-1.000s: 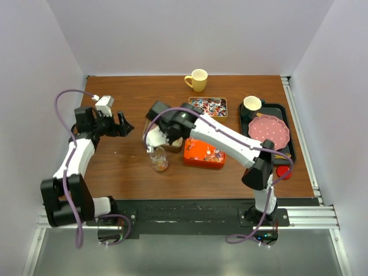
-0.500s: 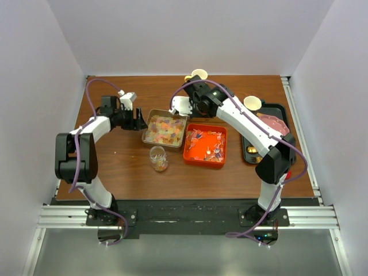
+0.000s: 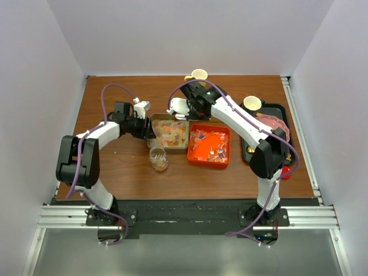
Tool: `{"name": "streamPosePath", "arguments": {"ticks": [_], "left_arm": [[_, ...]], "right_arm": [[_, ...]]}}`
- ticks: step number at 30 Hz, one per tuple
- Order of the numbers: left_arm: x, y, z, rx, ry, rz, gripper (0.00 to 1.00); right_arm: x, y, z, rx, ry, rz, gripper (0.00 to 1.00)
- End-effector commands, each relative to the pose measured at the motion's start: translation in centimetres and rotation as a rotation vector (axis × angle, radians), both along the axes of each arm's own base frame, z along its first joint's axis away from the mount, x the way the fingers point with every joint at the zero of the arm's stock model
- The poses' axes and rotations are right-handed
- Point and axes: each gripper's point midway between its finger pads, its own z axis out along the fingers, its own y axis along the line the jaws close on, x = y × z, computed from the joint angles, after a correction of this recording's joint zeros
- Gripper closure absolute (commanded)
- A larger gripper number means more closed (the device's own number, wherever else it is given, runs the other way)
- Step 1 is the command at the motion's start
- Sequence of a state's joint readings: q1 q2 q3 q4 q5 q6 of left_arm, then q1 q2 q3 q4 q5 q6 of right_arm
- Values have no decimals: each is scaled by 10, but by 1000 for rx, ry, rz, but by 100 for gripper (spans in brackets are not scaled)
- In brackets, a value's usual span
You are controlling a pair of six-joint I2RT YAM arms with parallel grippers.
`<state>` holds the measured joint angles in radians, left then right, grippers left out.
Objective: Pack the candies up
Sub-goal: Move the storage box to the center of the board.
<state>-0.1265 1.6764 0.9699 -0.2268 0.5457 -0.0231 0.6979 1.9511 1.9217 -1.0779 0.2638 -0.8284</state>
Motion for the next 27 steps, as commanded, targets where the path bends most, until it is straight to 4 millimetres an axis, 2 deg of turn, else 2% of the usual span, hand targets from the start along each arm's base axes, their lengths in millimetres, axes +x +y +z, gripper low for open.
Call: {"name": "streamPosePath", "arguments": {"ticks": [1,8,12,13,15,16,18,19,20,21,22,23,24,25,27], "left_arm": [[-26,-17,5,-31,7,-62,49],[-51,-31,-1,-43,11,-123,52],[-53,-32,0,-51,14,-115,53],[-52,-30,2,-39,7,-100,50],[-41,-22,13,2,-22,-59,42],[-34,-18,29,16,-56,-61,36],[-27,-12,48,8,-87,-56,29],[-19,-4,65,-14,-117,-34,28],[-17,-1,74,-27,-146,-51,27],[-17,-2,83,-64,-159,-67,25],[-11,5,96,-93,-187,-56,25],[-11,4,104,-139,-201,-78,24],[-18,-7,114,-238,-198,-145,23],[-15,-7,123,-299,-201,-145,23],[-21,-21,129,-428,-146,-217,23]], "right_arm": [[5,12,5,74,-12,-13,100],[5,14,-2,71,9,-18,100],[3,11,-2,57,13,-8,100],[2,9,0,54,9,-3,100],[-1,7,-4,44,18,2,100],[-3,6,-1,47,16,13,100],[-8,8,-4,68,29,30,100],[-9,9,-3,85,28,30,100],[-12,11,5,116,16,38,100],[-15,15,0,146,26,50,100],[-18,18,1,164,26,62,100],[-16,22,8,199,0,73,100],[-21,25,3,214,18,94,100],[-19,26,4,225,8,96,100],[-21,34,7,256,18,119,100]]}}
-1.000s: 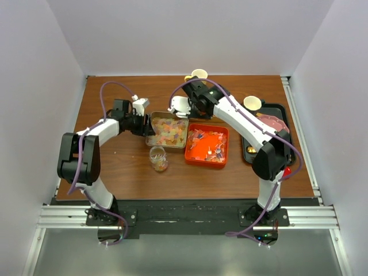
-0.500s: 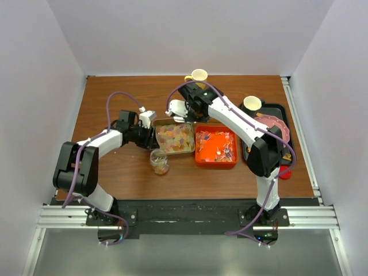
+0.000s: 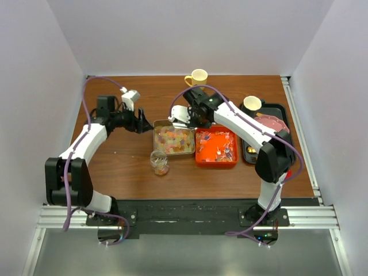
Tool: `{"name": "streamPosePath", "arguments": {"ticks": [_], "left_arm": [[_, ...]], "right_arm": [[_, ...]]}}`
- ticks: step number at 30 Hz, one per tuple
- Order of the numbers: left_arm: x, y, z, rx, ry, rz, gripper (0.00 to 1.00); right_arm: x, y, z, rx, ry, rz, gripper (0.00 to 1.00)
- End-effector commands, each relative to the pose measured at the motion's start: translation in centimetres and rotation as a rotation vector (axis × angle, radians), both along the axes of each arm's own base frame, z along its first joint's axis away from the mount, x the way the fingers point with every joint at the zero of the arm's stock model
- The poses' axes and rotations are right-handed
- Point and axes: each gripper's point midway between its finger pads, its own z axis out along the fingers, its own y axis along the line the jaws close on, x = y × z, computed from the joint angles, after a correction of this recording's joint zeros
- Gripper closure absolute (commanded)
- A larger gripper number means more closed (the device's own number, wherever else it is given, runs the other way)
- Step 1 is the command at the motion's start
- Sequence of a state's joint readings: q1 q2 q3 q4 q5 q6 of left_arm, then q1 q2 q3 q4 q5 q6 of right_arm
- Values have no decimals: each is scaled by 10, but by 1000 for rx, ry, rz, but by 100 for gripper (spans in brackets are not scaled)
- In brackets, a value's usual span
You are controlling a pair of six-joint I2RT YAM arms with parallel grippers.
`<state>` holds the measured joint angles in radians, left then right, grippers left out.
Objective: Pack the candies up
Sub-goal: Move the storage box to the center of the board, then adjust the spatula.
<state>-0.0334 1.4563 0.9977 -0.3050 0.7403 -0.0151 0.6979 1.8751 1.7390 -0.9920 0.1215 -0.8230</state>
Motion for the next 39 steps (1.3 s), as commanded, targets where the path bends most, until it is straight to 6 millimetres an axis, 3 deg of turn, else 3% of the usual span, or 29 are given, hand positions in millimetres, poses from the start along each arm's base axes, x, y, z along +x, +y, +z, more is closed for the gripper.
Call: {"name": "streamPosePath", "arguments": {"ticks": [1,4,11,21,28,29,31,34,36,37,38,39], "left_arm": [[-12,-33,42,-311,34,-207,23],[-14,-44,48,-431,93,-245,25],[-7,-51,46,-498,130,-248,27],[-6,-69,38,-505,159,-286,40],[-6,-71,37,-525,169,-309,71],[-7,-72,35,-534,182,-315,83],[-7,-72,37,-552,182,-318,98],[-9,-72,37,-575,189,-331,100],[-9,-72,37,-585,189,-344,100],[-9,-72,37,-586,190,-347,100],[-8,-71,35,-587,195,-348,100],[-7,-71,34,-588,198,-349,100]], "right_arm": [[6,28,38,180,-77,58,100],[4,33,38,160,-71,97,100],[-7,47,34,159,-74,164,100],[-9,77,36,190,-95,206,100],[-11,89,38,224,-87,207,100],[-12,90,36,225,-83,203,100],[-14,90,35,229,-75,201,100],[-20,89,33,240,-42,206,99],[-21,83,39,285,-26,174,72],[-29,88,45,357,20,192,65],[-24,79,47,402,47,139,56],[-25,78,52,452,77,133,54]]}}
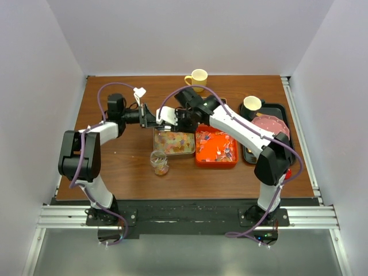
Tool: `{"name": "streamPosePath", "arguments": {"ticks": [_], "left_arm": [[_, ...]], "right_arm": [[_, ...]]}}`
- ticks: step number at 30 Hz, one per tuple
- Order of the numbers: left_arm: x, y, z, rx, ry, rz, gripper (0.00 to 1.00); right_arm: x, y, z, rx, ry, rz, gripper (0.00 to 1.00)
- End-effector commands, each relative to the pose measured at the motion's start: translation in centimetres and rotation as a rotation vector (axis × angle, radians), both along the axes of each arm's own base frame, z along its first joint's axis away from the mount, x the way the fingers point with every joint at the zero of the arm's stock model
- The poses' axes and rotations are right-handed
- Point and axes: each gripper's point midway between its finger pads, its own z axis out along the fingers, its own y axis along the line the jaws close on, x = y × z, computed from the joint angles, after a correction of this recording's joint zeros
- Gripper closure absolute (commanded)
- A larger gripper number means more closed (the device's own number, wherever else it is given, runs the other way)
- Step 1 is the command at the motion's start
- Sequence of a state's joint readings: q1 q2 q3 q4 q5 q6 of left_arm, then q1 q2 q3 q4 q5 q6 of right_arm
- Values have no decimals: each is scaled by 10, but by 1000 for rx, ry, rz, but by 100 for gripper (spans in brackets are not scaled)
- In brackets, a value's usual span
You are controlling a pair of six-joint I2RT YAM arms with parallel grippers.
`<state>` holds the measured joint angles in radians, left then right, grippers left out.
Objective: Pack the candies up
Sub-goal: Adjust the spatula.
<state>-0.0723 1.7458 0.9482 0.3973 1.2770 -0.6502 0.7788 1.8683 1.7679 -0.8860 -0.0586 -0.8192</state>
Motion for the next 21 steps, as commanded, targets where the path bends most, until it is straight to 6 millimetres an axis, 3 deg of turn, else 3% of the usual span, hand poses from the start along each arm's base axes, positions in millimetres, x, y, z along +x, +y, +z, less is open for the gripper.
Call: {"name": "streamPosePath", "arguments": {"ticks": [1,4,7,14,21], "left_arm": [[-4,0,14,-47,-31,-60,100],[-3,0,12,-49,-23,-67,100],[-2,0,12,-51,-26,-76,100],[-3,0,13,-53,-29,-82,100],[-4,0,12,-55,-20,-86,100]], "right_arm": [[-10,2,46,287,120,-11,52],[-9,-1,70,458,161,15,48],[-16,-2,73,503,186,60,49],[-22,2,61,475,278,103,59],[-25,0,56,444,288,146,62]]}}
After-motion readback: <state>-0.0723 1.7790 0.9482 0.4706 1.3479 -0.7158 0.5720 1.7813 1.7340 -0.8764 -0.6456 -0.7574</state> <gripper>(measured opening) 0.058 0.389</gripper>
